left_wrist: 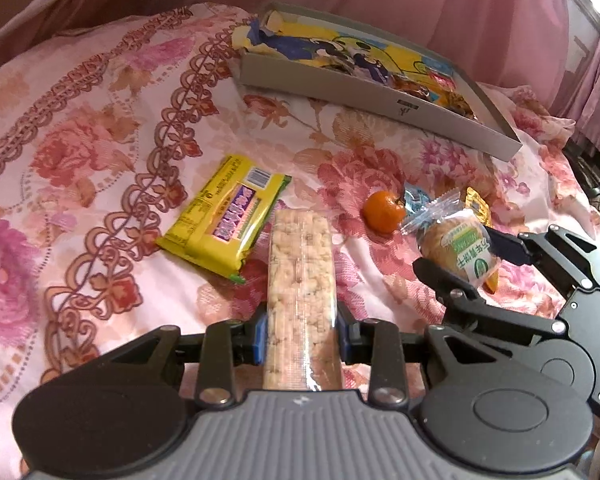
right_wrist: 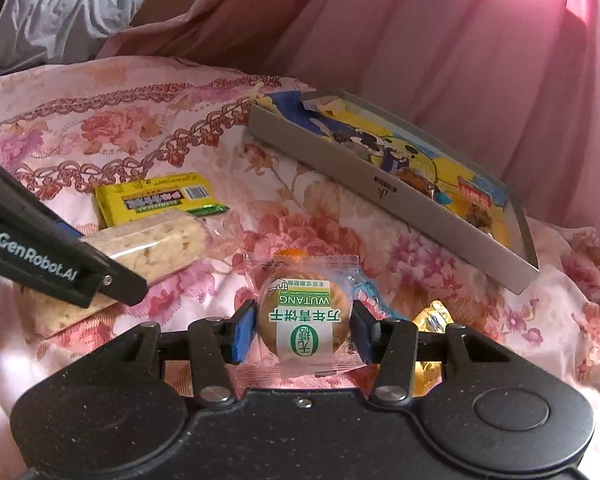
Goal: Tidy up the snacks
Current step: 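Carry the rice-cake bar and round pastry over the grey tray with both tools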
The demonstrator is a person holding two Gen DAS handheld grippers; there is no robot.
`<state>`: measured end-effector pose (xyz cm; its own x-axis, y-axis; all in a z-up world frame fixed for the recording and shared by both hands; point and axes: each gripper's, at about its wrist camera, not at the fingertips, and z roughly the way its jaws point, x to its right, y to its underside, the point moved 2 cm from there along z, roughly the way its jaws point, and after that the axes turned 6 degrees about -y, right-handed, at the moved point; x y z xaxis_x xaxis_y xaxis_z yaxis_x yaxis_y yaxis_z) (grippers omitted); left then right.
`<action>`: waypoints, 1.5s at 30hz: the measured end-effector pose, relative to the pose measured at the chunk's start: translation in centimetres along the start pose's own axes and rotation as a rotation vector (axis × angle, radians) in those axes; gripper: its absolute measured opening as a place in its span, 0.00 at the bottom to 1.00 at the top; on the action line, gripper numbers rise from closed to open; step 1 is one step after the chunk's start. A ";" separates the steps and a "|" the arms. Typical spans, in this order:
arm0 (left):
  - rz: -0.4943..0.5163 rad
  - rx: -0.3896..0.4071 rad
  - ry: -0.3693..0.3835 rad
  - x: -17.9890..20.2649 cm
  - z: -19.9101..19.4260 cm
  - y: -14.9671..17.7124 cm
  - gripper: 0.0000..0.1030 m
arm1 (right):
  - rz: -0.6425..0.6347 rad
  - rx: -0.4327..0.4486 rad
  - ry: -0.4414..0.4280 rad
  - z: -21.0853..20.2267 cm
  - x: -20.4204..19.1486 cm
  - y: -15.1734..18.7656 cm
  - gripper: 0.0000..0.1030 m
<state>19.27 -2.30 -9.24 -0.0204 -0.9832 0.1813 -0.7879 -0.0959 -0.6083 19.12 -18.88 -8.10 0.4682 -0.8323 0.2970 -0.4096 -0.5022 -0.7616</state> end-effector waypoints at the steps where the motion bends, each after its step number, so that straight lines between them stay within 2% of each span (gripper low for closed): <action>1: 0.003 0.004 -0.006 0.0 -0.2 0.0 0.34 | 0.001 0.006 0.001 -0.1 0.0 -0.1 0.49; 5: 0.003 -0.001 -0.010 0.2 -0.7 -0.4 0.34 | 0.012 0.038 0.008 -0.6 0.2 -0.5 0.49; 13: -0.120 -0.118 0.045 -0.4 -0.4 -1.1 0.34 | 0.000 0.088 0.008 -1.0 0.6 -1.2 0.49; 18: -0.178 -0.117 0.151 0.0 -0.7 -2.1 0.34 | 0.035 0.133 0.040 -1.6 2.0 -1.7 0.49; 21: -0.160 -0.081 0.189 1.0 -0.7 -3.2 0.34 | 0.074 0.155 0.078 -1.9 3.2 -1.8 0.49; 24: -0.111 -0.029 0.193 2.5 -0.5 -4.8 0.34 | 0.120 0.172 0.114 -2.2 4.7 -1.7 0.49; 32: 0.002 0.164 0.090 6.6 -1.1 -8.4 0.34 | 0.236 0.231 0.204 -1.9 9.7 -1.8 0.49; 39: 0.005 0.300 0.051 9.9 0.4 -13.9 0.34 | 0.296 0.316 0.286 -0.7 13.7 -2.3 0.49; 45: 0.015 0.372 0.028 12.5 2.9 -17.7 0.34 | 0.313 0.382 0.324 0.3 16.2 -3.4 0.49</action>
<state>34.78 -13.33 1.53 -0.0510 -0.9808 0.1884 -0.5098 -0.1367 -0.8494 28.29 -30.54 -0.83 0.0833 -0.9867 0.1397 -0.1508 -0.1510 -0.9770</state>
